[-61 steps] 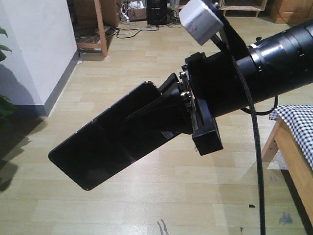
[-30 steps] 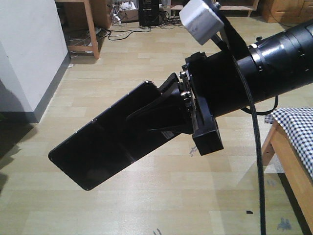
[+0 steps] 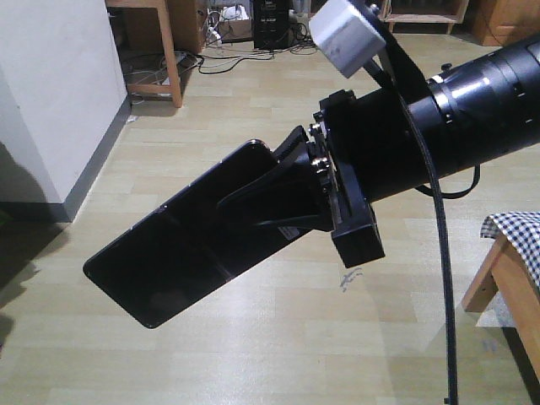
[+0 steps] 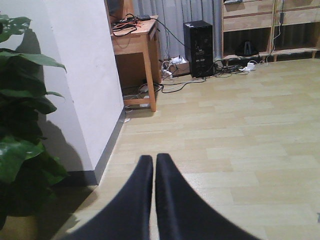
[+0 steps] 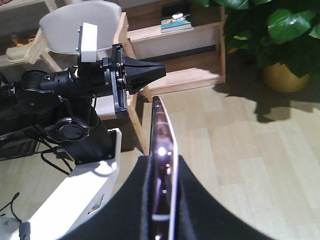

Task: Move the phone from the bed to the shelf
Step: 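Hold the phone raised in the right gripper while the base turns away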

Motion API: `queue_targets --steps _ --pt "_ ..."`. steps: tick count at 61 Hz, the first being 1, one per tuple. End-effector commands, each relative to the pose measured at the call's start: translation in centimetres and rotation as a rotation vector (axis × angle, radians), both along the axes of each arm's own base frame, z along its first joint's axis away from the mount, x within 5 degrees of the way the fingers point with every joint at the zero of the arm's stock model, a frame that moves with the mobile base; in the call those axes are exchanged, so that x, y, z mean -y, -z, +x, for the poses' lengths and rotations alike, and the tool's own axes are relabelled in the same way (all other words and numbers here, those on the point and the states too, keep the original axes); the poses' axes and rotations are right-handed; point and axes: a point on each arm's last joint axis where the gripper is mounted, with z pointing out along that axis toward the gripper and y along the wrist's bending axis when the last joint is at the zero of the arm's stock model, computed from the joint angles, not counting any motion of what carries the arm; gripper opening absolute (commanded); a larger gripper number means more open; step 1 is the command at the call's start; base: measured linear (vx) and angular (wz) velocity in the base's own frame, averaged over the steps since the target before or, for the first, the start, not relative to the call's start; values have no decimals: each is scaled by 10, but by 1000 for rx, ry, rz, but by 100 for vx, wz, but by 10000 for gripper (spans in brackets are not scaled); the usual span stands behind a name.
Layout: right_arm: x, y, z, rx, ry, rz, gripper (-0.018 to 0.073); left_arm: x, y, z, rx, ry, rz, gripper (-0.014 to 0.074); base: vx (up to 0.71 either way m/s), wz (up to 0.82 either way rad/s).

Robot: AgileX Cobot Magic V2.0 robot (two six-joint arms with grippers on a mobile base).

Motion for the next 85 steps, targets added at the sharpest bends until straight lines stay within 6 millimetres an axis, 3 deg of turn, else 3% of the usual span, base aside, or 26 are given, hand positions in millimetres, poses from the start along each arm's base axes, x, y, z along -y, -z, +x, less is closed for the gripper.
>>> queue_targets --steps 1,85 --pt "2 -23 -15 9 -49 94 -3 0 -15 -1 107 0 -8 1 24 -4" --pt "2 -23 -15 9 -49 94 -3 0 -15 -1 107 0 -8 1 28 -15"
